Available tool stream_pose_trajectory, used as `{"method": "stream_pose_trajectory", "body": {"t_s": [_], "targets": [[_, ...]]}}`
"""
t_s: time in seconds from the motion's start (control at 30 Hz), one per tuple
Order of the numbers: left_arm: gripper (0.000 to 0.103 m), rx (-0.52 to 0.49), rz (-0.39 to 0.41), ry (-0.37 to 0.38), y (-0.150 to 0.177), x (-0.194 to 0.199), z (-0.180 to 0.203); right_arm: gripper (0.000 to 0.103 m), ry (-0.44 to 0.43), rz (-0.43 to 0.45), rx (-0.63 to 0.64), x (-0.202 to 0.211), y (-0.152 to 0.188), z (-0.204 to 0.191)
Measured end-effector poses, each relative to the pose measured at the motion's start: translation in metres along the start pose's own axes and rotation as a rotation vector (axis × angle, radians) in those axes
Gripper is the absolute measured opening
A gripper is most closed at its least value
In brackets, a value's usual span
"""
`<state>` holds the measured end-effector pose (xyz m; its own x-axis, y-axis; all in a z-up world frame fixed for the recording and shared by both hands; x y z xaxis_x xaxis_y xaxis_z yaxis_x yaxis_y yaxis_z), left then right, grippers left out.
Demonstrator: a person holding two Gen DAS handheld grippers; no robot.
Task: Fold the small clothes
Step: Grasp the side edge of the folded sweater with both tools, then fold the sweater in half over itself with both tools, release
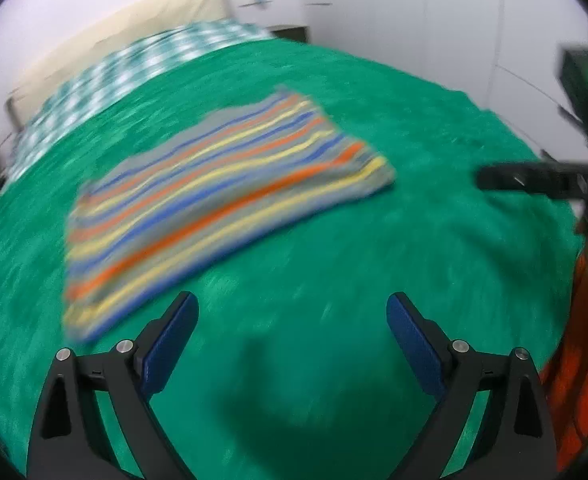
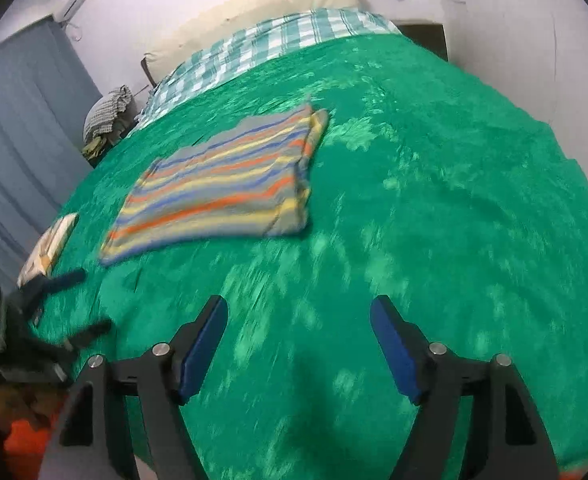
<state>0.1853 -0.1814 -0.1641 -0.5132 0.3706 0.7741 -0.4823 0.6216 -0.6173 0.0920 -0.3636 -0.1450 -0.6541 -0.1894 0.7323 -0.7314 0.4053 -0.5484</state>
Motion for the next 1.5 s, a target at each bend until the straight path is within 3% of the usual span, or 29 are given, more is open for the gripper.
{"method": "stream_pose_trajectory", "body": {"t_s": [0.23,0.3,0.37,0.43,0.47,0.5,0.57,0.6,0.63,0.8,0.97,1.07,1.2,1.3,1.33,1.4,1.43,1.5], "targets": [[0.092,-0.049,0.026,0.075,-0.063,-0.089,0.022,0.074,-0.131,-0.126,-0.081,-0.091,-0.108,0.032],[0.076,-0.064,0.004,0.093,-0.066,-0.110,0.026,0.074,-0.176,-0.185,-0.095,-0.122,-0.135,0.036],[0.065,-0.080,0.021,0.128,-0.066,-0.117,0.030,0.074,-0.219,-0.227,-0.114,-0.147,-0.154,0.037],[0.036,-0.074,0.049,0.194,-0.068,-0.114,0.031,0.073,-0.247,-0.263,-0.137,-0.174,-0.171,0.036],[0.012,-0.068,0.056,0.229,-0.069,-0.111,0.031,0.073,-0.252,-0.262,-0.143,-0.184,-0.180,0.035],[0.008,-0.062,0.065,0.230,-0.069,-0.109,0.030,0.073,-0.259,-0.255,-0.147,-0.192,-0.186,0.032],[0.005,-0.026,0.084,0.259,-0.068,-0.102,0.025,0.050,-0.280,-0.256,-0.147,-0.211,-0.198,0.021],[0.004,0.009,0.098,0.278,-0.066,-0.095,0.019,0.016,-0.235,-0.252,-0.137,-0.219,-0.203,0.014],[0.004,0.045,0.116,0.289,-0.065,-0.087,0.011,0.010,-0.207,-0.244,-0.129,-0.220,-0.205,0.009],[0.003,0.299,0.229,0.281,-0.031,-0.014,-0.064,0.010,-0.260,-0.157,0.036,-0.182,-0.222,-0.061],[0.000,0.529,0.227,0.196,0.033,0.029,-0.143,0.010,-0.337,-0.169,0.145,-0.180,-0.219,-0.167],[0.000,0.628,0.202,0.135,0.073,0.041,-0.180,0.010,-0.367,-0.196,0.175,-0.205,-0.207,-0.229],[0.000,0.727,0.185,0.097,0.114,0.052,-0.209,0.010,-0.364,-0.249,0.186,-0.245,-0.187,-0.278],[0.006,0.719,0.176,0.109,0.122,0.059,-0.208,0.010,-0.378,-0.266,0.192,-0.259,-0.176,-0.305],[0.015,0.706,0.180,0.115,0.121,0.061,-0.207,0.010,-0.392,-0.265,0.188,-0.259,-0.175,-0.310],[0.079,0.674,0.216,0.165,0.109,0.062,-0.203,0.010,-0.395,-0.251,0.209,-0.255,-0.177,-0.315],[0.088,0.668,0.249,0.168,0.101,0.062,-0.203,0.010,-0.398,-0.239,0.224,-0.250,-0.179,-0.315],[0.091,0.637,0.288,0.192,0.090,0.060,-0.198,0.010,-0.406,-0.225,0.235,-0.240,-0.186,-0.312]]}}
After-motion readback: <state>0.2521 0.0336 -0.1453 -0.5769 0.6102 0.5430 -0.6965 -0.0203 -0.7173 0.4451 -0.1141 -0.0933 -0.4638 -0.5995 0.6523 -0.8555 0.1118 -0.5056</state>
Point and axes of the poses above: each gripper's, at about its wrist camera, not at the fingertips, and x roughly against the way its jaws point, z to its right, y to its underside, the point moved 3 cm from there along -x, roughly the way its jaws point, and after that the axes turned 4 degrees about -x, right-handed, at the moved point
